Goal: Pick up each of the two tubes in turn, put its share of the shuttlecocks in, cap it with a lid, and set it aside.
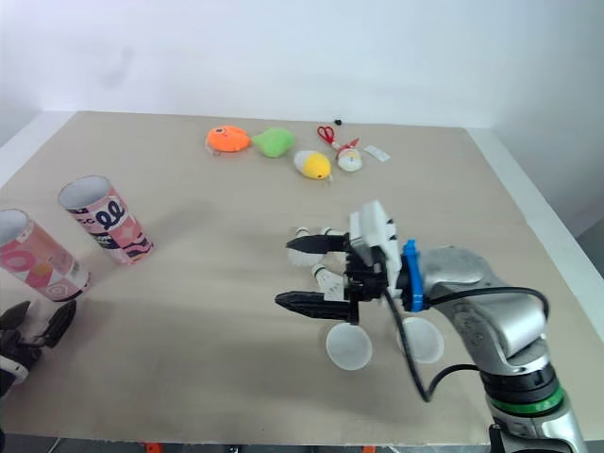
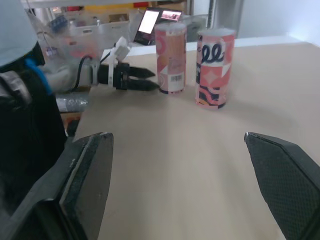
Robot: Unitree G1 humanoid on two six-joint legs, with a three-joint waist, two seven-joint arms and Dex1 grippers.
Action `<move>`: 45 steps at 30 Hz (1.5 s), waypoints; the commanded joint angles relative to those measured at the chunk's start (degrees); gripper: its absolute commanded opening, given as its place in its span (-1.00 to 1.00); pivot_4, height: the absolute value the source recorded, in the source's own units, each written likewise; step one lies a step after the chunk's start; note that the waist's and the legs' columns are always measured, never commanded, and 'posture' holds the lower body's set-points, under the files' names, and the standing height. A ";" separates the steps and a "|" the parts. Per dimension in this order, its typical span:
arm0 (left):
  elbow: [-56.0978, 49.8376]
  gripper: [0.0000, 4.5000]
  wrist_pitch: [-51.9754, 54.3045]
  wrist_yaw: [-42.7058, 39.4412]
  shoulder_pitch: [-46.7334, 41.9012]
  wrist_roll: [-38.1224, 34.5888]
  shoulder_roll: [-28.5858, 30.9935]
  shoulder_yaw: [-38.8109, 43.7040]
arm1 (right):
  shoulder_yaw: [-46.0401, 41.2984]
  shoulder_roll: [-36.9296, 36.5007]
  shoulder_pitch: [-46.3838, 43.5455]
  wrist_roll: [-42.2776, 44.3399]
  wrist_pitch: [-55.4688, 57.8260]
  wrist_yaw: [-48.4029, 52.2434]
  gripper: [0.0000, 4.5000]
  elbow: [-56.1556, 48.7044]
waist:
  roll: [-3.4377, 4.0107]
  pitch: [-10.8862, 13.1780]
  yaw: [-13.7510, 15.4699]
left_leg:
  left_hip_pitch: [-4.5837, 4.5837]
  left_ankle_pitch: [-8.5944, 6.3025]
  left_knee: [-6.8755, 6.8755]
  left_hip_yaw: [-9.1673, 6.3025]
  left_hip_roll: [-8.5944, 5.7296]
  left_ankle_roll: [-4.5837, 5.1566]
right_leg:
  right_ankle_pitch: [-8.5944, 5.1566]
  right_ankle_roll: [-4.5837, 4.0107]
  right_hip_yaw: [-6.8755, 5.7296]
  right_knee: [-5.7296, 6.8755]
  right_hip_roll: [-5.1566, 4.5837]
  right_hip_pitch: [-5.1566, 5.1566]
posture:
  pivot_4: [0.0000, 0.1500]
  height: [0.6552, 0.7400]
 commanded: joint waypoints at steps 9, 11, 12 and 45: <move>7.49 1.00 -6.61 6.75 -6.32 2.24 0.69 -4.55 | 6.64 5.13 -4.58 -10.34 -11.91 2.64 0.99 6.40 | 0.26 -0.13 0.03 | 0.17 0.14 0.01 0.00 0.05 0.22 | 0.02 0.20 -0.11 0.06 0.02 0.06 | 1.00 1.00; 9.00 1.00 -6.83 7.20 -7.81 1.90 1.14 -4.81 | 7.08 5.92 -4.58 -10.96 -12.35 2.51 0.99 6.93 | 0.26 -0.13 0.01 | 0.17 0.19 0.00 -0.03 0.08 0.24 | 0.07 0.14 -0.18 0.11 0.02 0.06 | 1.00 1.00; 9.96 1.00 -6.82 7.41 -8.82 1.89 1.50 -5.06 | 7.30 6.36 -4.58 -11.27 -12.52 2.39 0.99 7.25 | 0.27 -0.13 -0.01 | 0.17 0.21 0.00 -0.02 0.09 0.21 | 0.12 0.11 -0.18 0.11 0.02 0.05 | 1.00 1.00; 20.76 0.64 -7.79 8.19 -17.86 2.65 6.53 -9.82 | 8.33 11.29 -4.37 -13.76 -12.74 -0.21 1.00 9.03 | 0.57 -0.17 -0.01 | 0.14 0.25 -0.06 0.03 0.11 0.18 | 0.12 0.08 -0.21 0.09 -0.02 -0.01 | 1.00 1.00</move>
